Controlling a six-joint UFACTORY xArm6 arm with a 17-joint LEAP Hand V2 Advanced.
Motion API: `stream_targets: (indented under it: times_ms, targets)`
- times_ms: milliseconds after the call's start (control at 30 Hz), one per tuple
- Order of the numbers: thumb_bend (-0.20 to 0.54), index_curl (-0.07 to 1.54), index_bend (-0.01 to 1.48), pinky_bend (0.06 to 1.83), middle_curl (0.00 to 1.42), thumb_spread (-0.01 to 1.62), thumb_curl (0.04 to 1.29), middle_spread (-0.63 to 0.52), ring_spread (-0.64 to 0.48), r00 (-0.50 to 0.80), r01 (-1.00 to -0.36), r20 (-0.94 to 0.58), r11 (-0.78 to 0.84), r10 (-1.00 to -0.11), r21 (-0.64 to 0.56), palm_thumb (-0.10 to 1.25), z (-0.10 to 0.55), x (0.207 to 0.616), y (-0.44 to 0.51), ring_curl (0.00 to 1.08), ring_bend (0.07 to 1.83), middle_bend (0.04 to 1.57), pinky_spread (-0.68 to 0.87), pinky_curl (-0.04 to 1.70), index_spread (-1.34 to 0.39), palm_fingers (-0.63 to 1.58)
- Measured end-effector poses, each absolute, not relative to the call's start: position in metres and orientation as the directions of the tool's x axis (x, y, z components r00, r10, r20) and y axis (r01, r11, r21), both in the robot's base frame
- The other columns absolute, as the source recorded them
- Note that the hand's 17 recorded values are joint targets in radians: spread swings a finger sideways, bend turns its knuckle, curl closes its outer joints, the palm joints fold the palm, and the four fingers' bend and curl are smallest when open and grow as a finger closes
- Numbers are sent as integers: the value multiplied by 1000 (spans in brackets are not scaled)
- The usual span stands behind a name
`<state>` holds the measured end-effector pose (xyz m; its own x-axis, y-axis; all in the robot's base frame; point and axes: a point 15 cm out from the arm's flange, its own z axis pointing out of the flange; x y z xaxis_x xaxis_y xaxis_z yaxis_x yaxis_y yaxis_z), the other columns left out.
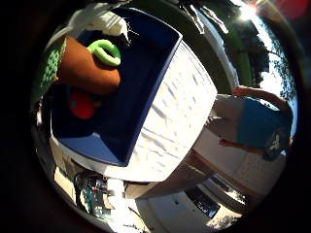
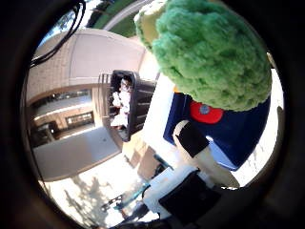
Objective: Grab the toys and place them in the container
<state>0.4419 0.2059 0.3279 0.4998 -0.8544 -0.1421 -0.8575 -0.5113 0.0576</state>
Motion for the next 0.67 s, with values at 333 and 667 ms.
stream_targets:
  times_ms: [333, 667]
  targets:
    - [-23, 181, 171, 635, 266, 1192, 340, 173, 334, 522, -853, -121, -518, -844, -72, 587, 368, 446, 217, 320, 344, 127, 473, 377, -253, -67]
    - [-17, 224, 189, 618, 246, 1193, 344, 169, 327, 537, -843, -120, -531, -835, -81, 613, 397, 419, 219, 322, 335, 146, 473, 340, -215, -23]
